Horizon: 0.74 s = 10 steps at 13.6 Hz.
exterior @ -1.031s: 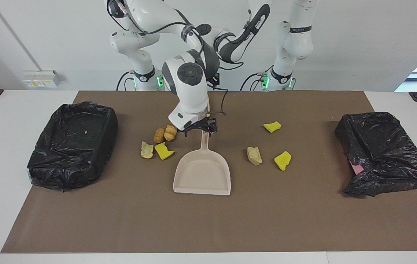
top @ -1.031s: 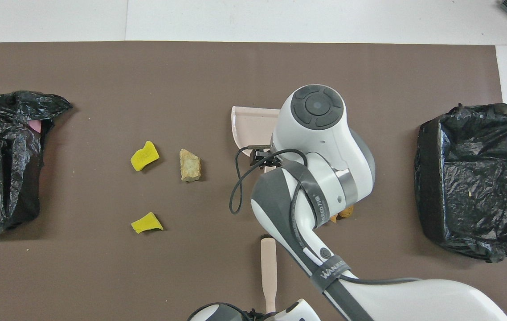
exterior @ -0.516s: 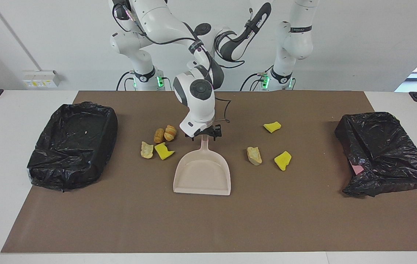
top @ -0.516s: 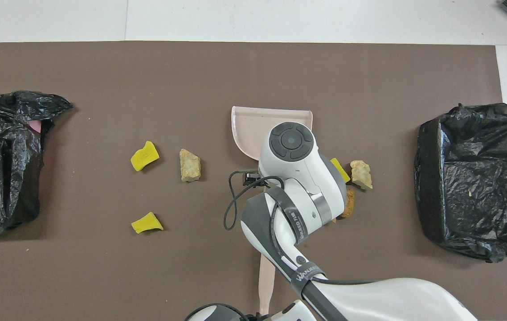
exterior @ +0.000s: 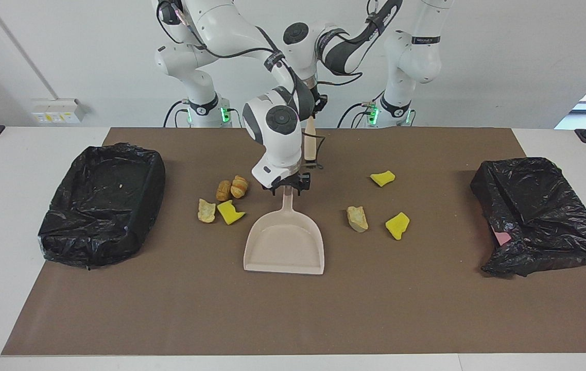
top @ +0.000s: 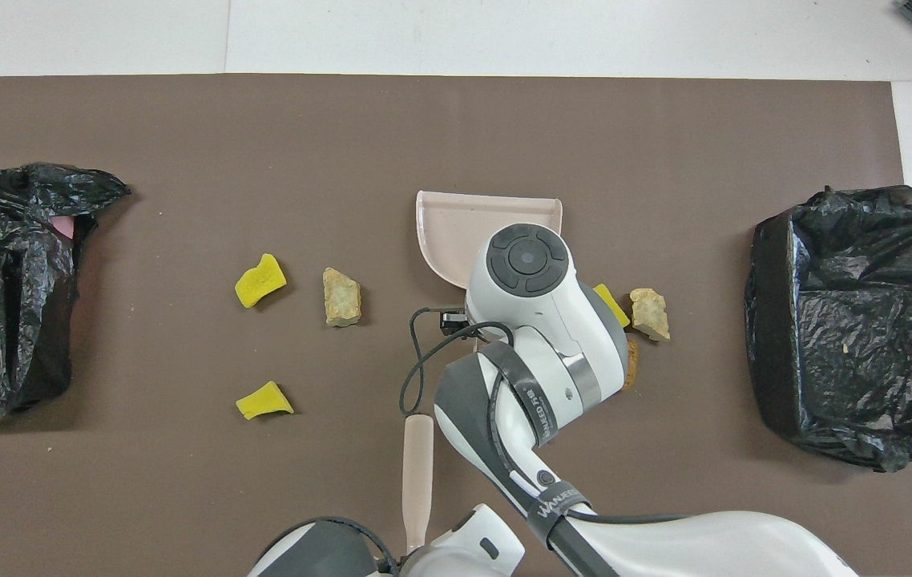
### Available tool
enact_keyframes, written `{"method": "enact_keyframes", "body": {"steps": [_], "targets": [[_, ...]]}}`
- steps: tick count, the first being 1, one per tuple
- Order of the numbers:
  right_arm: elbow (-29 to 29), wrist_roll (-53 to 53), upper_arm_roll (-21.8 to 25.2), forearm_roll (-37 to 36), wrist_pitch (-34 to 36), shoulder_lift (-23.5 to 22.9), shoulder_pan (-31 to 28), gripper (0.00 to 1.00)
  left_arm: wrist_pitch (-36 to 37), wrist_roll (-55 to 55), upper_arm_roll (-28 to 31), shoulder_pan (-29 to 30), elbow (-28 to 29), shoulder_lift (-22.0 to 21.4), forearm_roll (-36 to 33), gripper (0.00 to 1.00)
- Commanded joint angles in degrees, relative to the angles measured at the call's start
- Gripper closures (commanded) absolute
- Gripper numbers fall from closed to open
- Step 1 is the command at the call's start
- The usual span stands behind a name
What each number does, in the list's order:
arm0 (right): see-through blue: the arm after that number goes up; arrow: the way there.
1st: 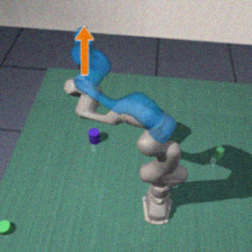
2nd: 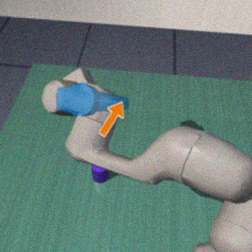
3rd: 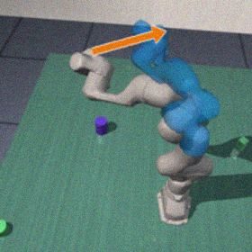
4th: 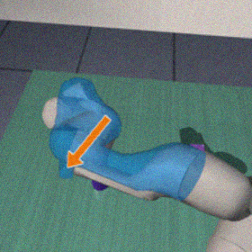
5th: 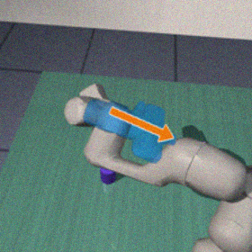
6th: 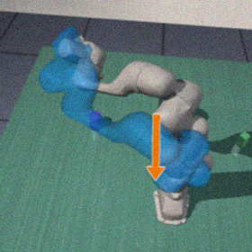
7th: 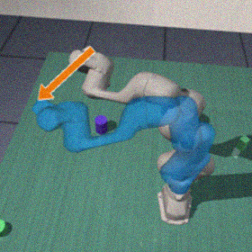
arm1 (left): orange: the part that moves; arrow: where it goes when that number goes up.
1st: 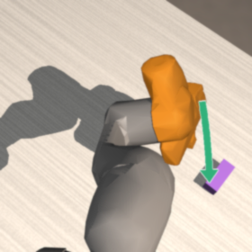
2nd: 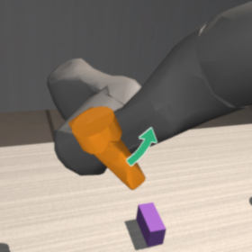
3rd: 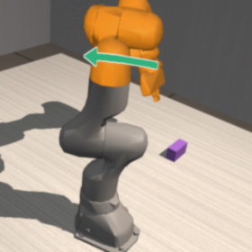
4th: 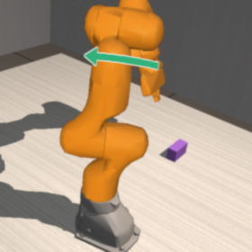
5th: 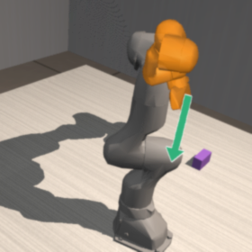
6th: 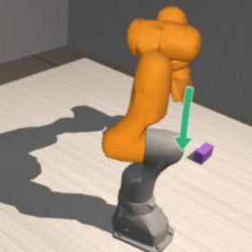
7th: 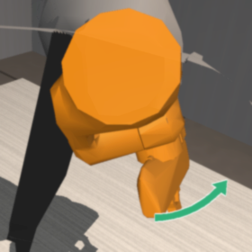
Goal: Sweep and dump trash in bin
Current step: 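Grasp the dustpan with the right gripper while the left gripper grasps the brush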
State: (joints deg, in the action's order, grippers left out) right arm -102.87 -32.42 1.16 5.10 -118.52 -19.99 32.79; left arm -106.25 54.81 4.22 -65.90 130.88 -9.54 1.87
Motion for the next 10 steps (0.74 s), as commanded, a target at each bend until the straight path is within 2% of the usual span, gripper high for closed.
{"method": "enact_keyframes", "body": {"steps": [1,2,3,4,7,10], "targets": [[-3.3,-1.5,0.1,1.0,-3.3,1.5,0.2,0.27,7.6,-0.6,-0.4,4.5,0.1,-3.4,-2.6,1.0],[-3.0,-1.4,0.1,0.9,-3.1,1.5,0.2,0.43,9.8,-0.4,-0.4,6.4,0.1,-3.7,-3.4,1.0],[-2.3,-1.2,0.1,1.0,-2.9,1.3,0.2,0.79,11.7,-0.2,-0.4,8.5,0.1,-4.1,-3.5,1.0],[-1.5,-0.8,0.1,1.0,-2.5,1.2,-0.3,1.0,12.8,-0.2,-0.4,10.6,0.2,-4.1,-3.9,1.0],[-1.4,3.3,0.2,1.0,-1.8,3.5,-2.1,1.0,14.0,0.1,-0.4,18.1,0.9,-3.6,-5.1,1.0],[-1.8,13.1,0.2,0.9,2.0,8.9,-4.5,1.0,14.1,4.6,-0.4,23.1,3.0,-4.1,-5.0,1.0]]}}
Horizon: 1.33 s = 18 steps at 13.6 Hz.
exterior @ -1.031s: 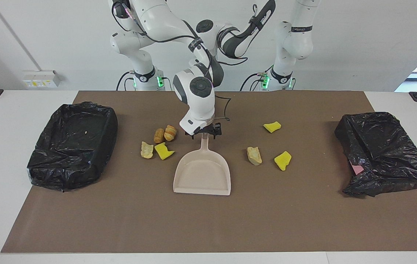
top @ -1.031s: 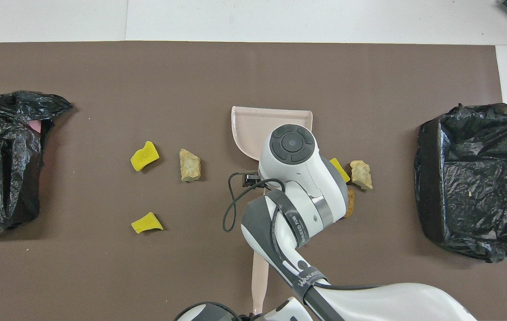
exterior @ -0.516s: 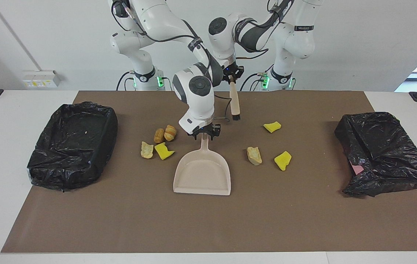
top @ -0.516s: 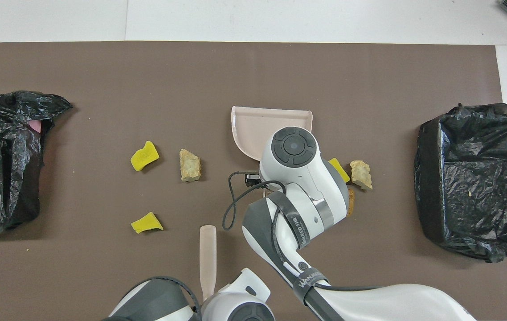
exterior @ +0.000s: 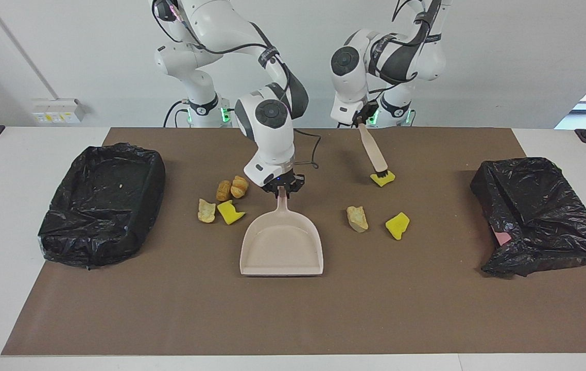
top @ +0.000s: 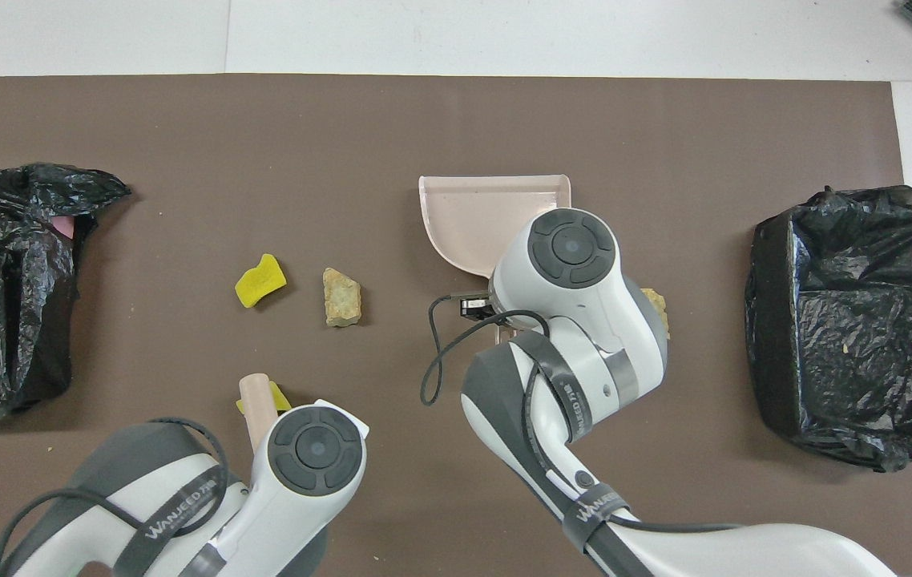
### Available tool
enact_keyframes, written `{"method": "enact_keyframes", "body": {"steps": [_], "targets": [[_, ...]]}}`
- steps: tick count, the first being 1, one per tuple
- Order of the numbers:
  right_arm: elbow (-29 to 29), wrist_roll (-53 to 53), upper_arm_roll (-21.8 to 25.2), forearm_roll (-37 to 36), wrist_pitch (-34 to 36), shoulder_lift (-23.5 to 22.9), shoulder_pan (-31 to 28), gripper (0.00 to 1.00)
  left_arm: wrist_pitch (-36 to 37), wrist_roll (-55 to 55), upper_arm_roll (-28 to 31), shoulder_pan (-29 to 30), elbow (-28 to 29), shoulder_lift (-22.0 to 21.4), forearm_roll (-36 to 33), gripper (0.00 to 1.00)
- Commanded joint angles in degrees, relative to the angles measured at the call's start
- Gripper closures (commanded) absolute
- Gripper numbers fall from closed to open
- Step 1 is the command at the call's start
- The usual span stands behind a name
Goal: Sweep and dump trash in bin
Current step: 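Grasp the dustpan with the right gripper while the left gripper grasps the brush, then sweep the brush with the left gripper toward the dustpan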
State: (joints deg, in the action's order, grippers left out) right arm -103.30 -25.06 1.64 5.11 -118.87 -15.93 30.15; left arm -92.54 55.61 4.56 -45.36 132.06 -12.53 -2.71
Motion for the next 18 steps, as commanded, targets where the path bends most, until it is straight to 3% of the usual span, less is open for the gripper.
{"method": "enact_keyframes", "body": {"steps": [1,5,11,15,18], "targets": [[-1.3,9.2,-0.1,0.2,3.9,6.3,-2.7,1.0,0.0,7.5,-1.0,4.2,2.1,-1.1,-0.4,1.0],[-1.6,25.9,-0.1,-3.5,11.1,9.9,-5.1,1.0,-2.3,14.5,-1.0,7.3,4.7,-1.9,0.8,1.0],[-6.3,71.0,-0.2,-8.8,4.6,11.1,-9.4,1.0,-17.0,27.0,-0.8,10.7,7.4,-0.3,11.3,1.0],[-6.7,77.3,-0.2,-11.7,-0.7,7.0,-6.5,1.0,-24.9,31.0,-0.8,11.9,5.6,4.2,14.4,1.0],[-8.3,77.4,-0.3,-11.7,0.0,6.6,-6.0,1.0,-29.2,30.9,-0.8,12.8,1.9,7.6,15.3,1.0]]}}
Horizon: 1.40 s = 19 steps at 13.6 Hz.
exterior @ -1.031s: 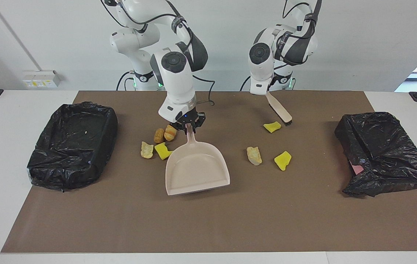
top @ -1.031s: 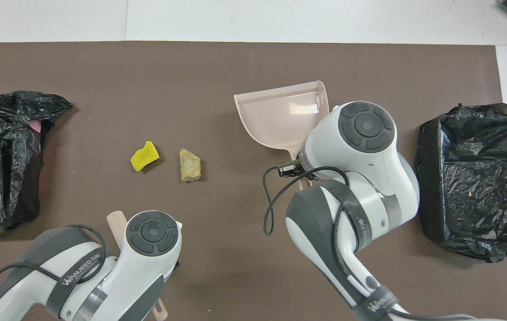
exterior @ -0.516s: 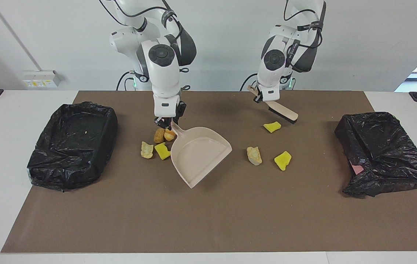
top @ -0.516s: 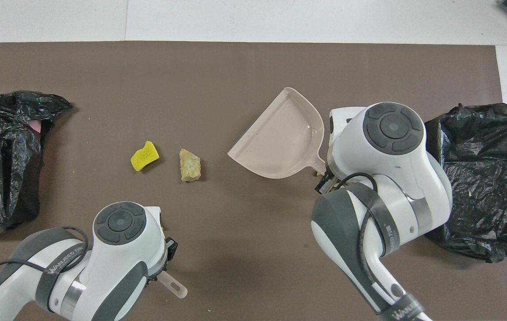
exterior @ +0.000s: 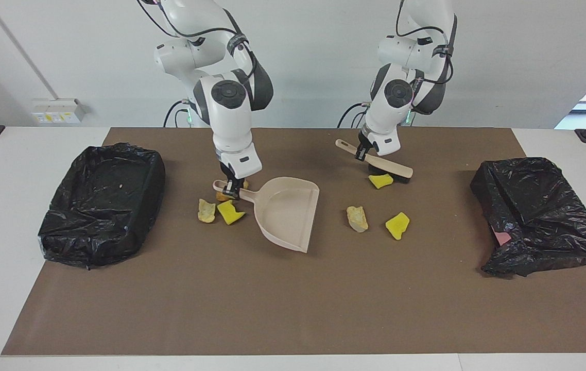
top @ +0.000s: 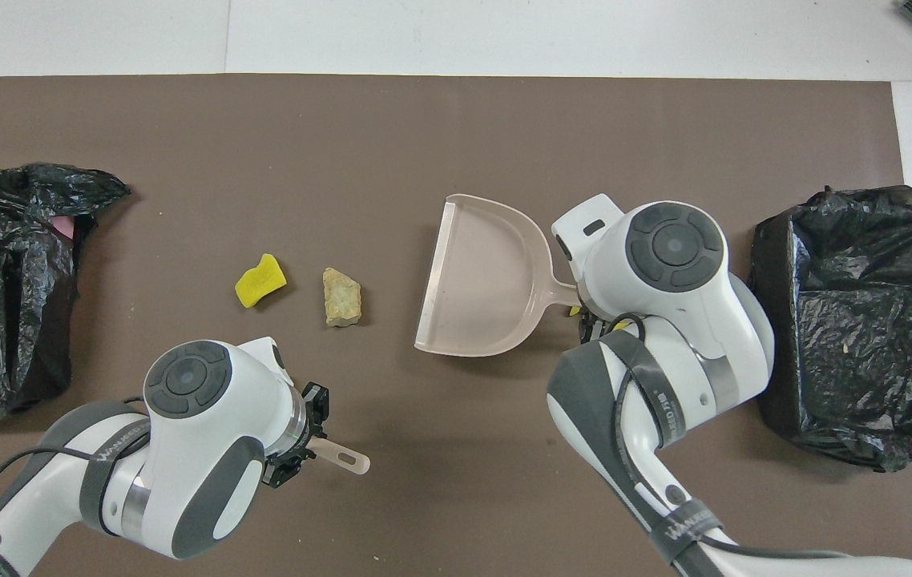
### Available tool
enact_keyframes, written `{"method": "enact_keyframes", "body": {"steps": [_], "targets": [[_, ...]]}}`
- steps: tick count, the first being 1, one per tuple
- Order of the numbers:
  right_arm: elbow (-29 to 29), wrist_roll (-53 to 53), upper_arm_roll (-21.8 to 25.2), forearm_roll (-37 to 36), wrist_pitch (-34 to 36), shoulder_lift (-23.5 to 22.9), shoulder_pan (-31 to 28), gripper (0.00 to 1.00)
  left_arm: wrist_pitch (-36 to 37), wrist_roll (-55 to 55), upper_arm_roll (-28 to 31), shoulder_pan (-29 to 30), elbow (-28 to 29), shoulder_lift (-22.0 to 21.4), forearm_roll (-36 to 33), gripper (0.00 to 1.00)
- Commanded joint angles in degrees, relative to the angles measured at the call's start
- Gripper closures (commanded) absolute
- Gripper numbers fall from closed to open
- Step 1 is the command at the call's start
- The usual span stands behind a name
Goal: Sweep and dump trash in bin
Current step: 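Sweep the brush with the left gripper toward the dustpan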
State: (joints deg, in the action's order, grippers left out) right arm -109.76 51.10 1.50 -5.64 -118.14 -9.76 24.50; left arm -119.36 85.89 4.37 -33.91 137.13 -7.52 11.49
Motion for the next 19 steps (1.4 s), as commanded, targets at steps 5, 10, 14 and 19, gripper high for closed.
{"method": "enact_keyframes", "body": {"steps": [5,10,14,19], "targets": [[-3.4,-1.9,-0.2,-0.3,-2.2,-0.1,1.8,1.0,-3.9,-12.1,-0.8,5.6,-7.8,6.1,1.0,1.0],[-3.2,-9.3,-0.3,0.0,-3.7,-2.0,4.5,1.0,-2.1,-35.9,-0.6,5.5,-7.9,6.0,0.5,1.0],[-3.3,-11.2,-0.3,0.2,-4.3,-2.1,5.6,1.0,-2.8,-48.2,-0.6,5.5,-7.8,6.0,0.4,1.0],[-3.4,-11.3,-0.3,0.3,-4.7,-2.1,5.6,1.0,-2.5,-58.8,-0.8,5.3,-8.0,6.0,0.3,1.0]]}}
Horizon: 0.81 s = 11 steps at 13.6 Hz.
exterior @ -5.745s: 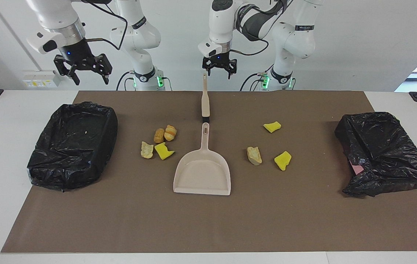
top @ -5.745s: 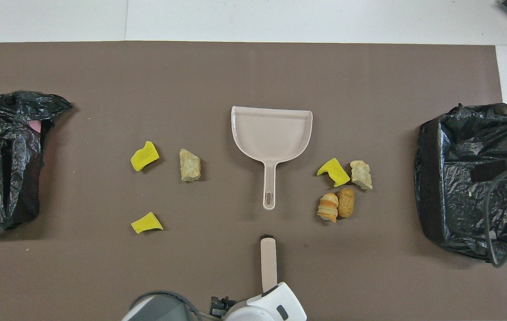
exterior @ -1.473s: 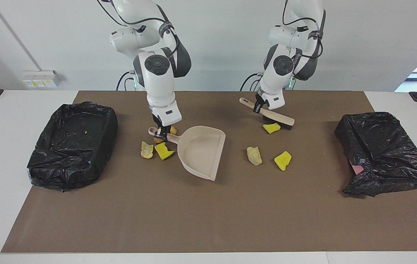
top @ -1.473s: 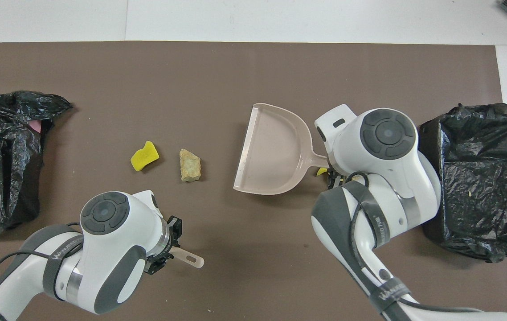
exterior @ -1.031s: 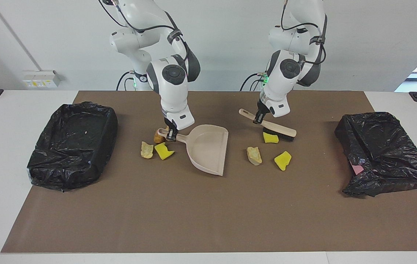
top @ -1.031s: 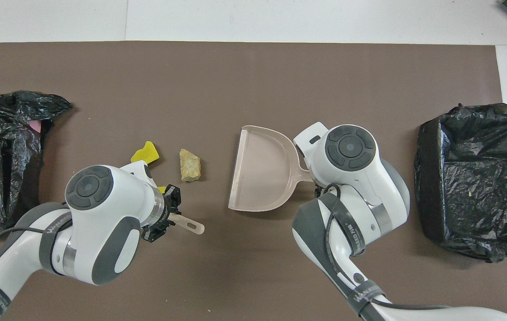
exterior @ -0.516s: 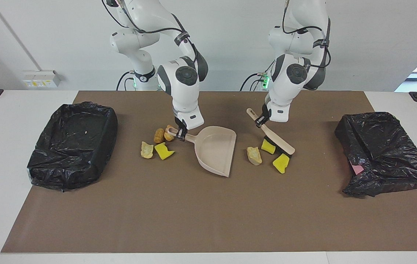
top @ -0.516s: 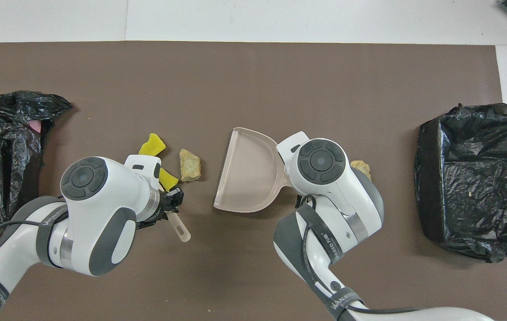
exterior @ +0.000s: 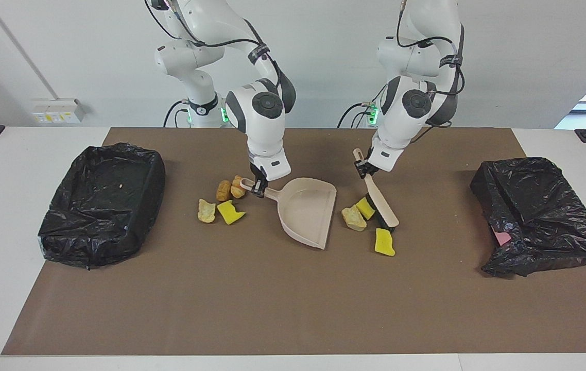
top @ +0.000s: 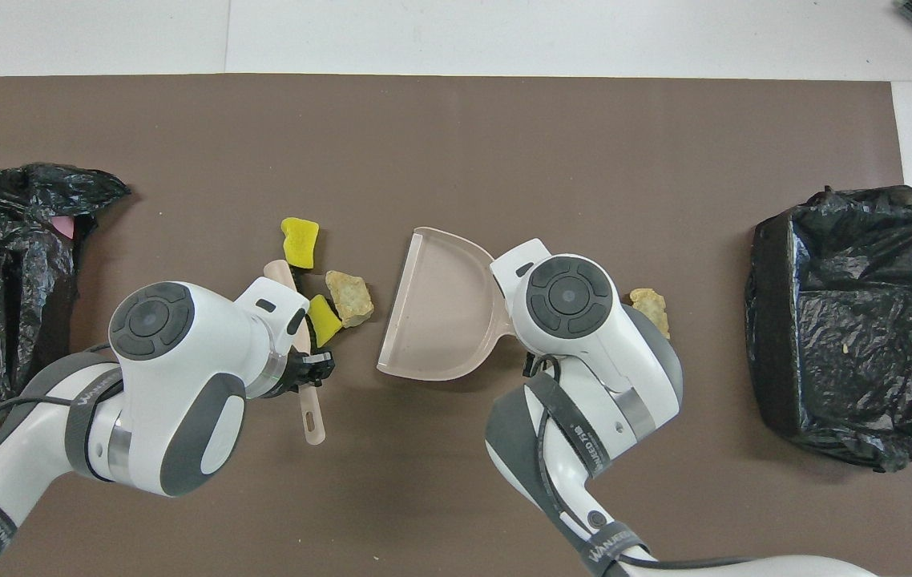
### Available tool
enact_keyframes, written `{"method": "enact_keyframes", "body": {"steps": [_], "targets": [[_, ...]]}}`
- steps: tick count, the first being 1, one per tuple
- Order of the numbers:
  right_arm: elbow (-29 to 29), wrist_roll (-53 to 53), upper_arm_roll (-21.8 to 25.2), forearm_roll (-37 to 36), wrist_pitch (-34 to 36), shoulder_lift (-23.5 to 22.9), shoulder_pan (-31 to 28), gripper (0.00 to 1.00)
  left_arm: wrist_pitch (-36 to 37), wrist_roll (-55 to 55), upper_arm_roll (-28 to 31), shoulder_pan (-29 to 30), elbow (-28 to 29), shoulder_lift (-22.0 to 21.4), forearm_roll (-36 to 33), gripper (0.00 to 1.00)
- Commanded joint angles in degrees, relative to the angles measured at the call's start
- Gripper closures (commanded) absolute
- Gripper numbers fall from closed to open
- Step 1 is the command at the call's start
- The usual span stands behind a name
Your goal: Sweep and dump trash in bin
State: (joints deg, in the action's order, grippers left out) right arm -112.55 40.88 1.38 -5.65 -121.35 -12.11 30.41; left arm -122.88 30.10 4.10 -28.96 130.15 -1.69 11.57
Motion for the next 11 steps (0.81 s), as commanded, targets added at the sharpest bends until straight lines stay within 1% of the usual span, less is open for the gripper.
{"method": "enact_keyframes", "body": {"steps": [1,2,4,8,9,11], "targets": [[-0.7,-1.1,-0.1,0.3,-1.5,0.2,-0.3,1.0,0.7,-4.0,-0.7,-0.2,-1.0,0.2,0.1,1.0],[-0.7,-1.1,-0.1,0.3,-1.5,0.2,-0.3,1.0,0.5,-4.3,-1.0,-0.5,-1.0,0.2,0.1,1.0],[-0.7,-1.1,-0.1,0.3,-1.5,0.2,-0.3,1.0,0.3,-4.4,-1.0,-3.7,-1.1,0.0,0.2,1.0],[-0.8,-1.1,-0.1,0.3,-1.5,0.3,-0.3,1.0,-1.7,-4.0,-1.1,-12.9,-1.7,-0.5,0.3,1.0],[-0.8,-1.2,-0.1,0.3,-1.5,0.3,-0.3,1.0,-1.6,-3.9,-1.1,-14.4,-3.2,-0.1,0.2,1.0],[-0.8,-1.1,-0.1,0.3,-1.5,0.3,-0.3,1.0,-0.5,-3.9,-1.1,-14.4,-8.0,1.2,0.8,1.0]]}}
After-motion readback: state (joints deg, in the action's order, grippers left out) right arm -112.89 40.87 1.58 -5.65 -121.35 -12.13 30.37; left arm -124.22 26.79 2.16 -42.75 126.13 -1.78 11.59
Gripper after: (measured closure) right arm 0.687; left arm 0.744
